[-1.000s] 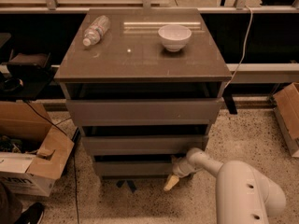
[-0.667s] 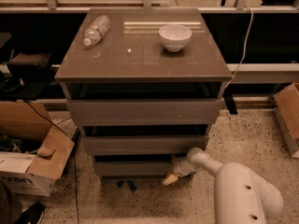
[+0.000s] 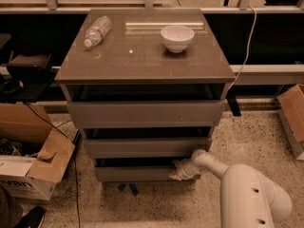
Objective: Open bottom drawer
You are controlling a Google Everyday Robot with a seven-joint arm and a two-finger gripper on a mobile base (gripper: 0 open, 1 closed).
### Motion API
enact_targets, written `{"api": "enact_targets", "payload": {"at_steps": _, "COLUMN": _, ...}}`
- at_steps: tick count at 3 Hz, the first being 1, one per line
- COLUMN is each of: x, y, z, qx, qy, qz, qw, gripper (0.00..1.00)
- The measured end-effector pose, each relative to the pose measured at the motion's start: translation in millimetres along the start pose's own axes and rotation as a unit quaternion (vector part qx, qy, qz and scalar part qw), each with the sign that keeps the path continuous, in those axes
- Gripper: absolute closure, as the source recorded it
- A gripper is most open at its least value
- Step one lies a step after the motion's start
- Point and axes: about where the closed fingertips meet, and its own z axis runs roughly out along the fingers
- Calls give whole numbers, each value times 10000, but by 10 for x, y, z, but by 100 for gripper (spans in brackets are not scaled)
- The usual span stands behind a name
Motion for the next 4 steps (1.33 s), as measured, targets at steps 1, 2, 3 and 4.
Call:
{"api": "enact_targets", "payload": {"at_steps": 1, "x": -14, "y": 0, "z": -21, "qx": -1, "qy": 0, "qz": 0, "qw": 10000, "gripper": 97}}
{"api": "enact_targets", "payload": {"at_steps": 2, "x": -16, "y": 1, "z": -23, "qx": -1, "qy": 0, "qz": 0, "qw": 10000, "gripper": 100}}
{"api": "enact_targets", "payload": {"at_steps": 3, "x": -22, "y": 1, "z": -33, "qx": -1, "qy": 1, "qz": 0, "qw": 10000, "gripper": 81}}
{"api": "enact_targets", "payload": {"at_steps": 4, "x": -16, "y": 32, "z": -25, "qx": -25, "qy": 25, "qz": -6, "qw": 10000, "gripper": 51}}
